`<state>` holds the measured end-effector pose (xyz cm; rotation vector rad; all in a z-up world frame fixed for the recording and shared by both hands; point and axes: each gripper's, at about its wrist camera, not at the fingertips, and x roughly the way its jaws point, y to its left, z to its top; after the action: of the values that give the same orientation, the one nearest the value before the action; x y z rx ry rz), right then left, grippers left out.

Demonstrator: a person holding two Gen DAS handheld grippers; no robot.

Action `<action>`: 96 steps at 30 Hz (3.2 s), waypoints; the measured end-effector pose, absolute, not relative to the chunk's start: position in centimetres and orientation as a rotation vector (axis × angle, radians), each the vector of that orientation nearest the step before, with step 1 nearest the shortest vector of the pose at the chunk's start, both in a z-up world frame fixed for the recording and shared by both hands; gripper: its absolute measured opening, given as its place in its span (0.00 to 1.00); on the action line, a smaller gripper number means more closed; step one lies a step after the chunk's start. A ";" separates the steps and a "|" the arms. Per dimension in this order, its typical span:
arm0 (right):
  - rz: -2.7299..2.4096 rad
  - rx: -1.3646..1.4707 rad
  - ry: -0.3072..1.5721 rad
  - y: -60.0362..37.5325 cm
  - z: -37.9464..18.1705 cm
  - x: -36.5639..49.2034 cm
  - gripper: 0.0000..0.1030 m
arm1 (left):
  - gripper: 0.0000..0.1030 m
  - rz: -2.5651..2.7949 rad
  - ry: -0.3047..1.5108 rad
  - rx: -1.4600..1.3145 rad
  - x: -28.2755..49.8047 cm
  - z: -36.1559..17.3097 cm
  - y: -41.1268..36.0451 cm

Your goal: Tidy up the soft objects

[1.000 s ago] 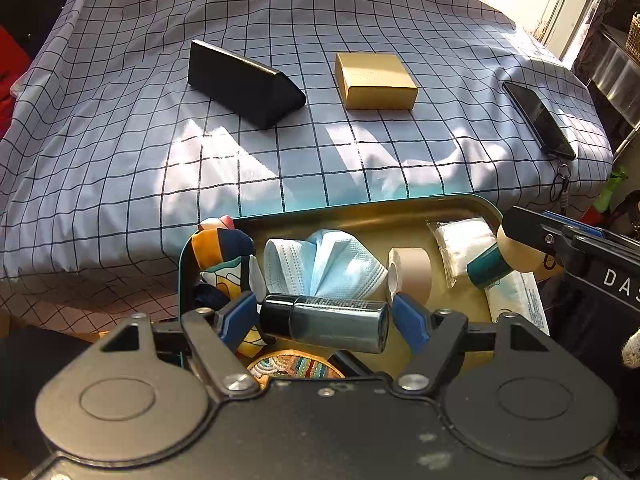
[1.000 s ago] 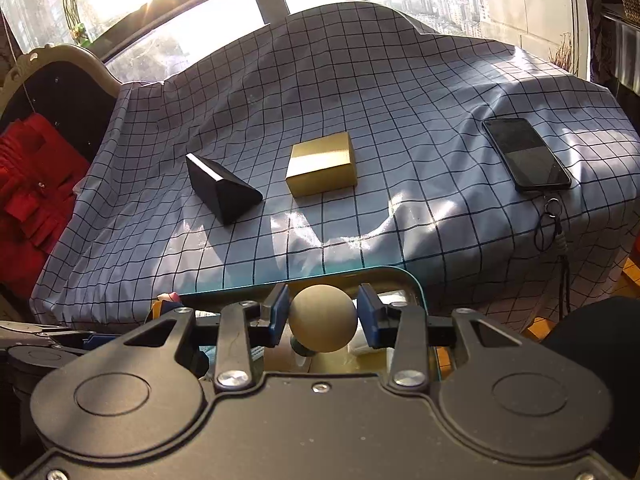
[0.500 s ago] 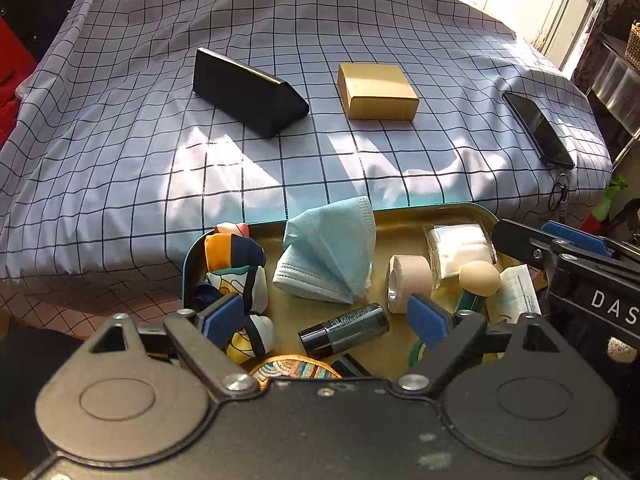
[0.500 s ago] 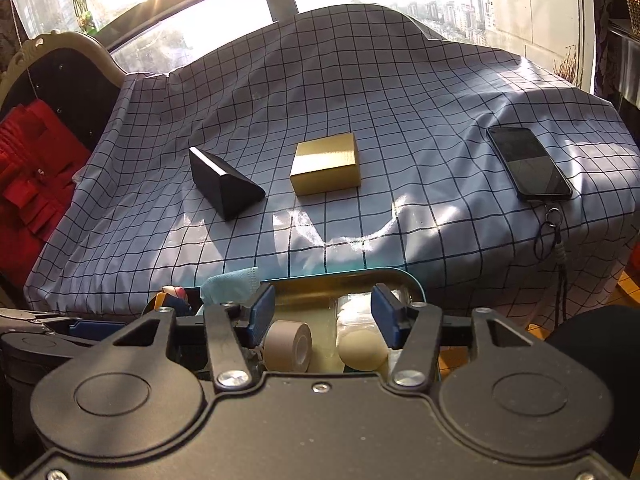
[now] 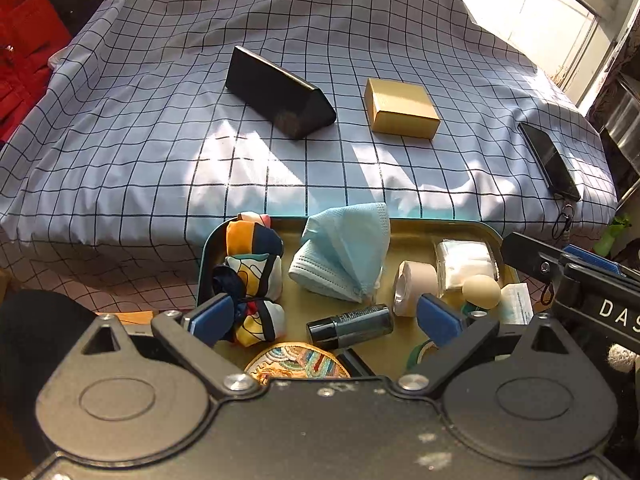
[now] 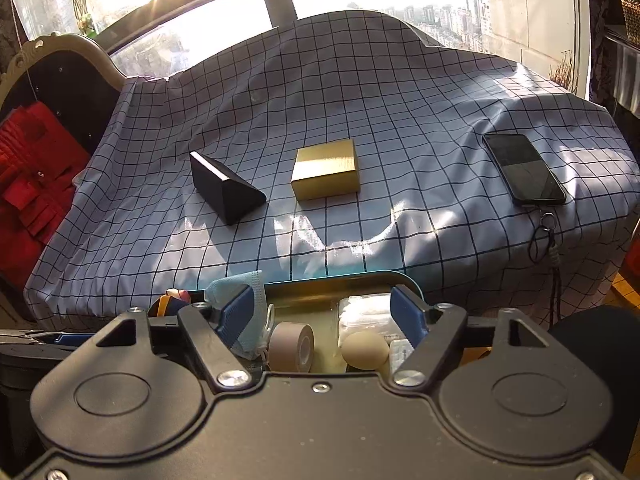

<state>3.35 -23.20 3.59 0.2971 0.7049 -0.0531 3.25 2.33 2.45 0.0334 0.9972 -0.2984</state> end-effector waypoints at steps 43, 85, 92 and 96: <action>-0.064 0.291 0.906 -20.1 0.6 -1.3 0.69 | 0.96 -0.152 1.028 0.084 -3.4 0.2 4.6; -0.072 0.345 0.963 -20.3 -0.7 -0.2 0.69 | 0.96 -0.140 1.074 0.099 -2.3 -1.0 4.2; -0.071 0.344 0.964 -20.2 -0.8 -0.1 0.69 | 0.96 -0.140 1.075 0.099 -2.2 -1.0 4.2; -0.071 0.345 0.965 -20.1 -0.8 0.0 0.69 | 0.96 -0.139 1.076 0.100 -2.2 -1.0 4.2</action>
<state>-0.05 -20.15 -0.79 0.3445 0.9651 -0.0710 -2.19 4.24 -1.03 0.1001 1.0759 -0.1391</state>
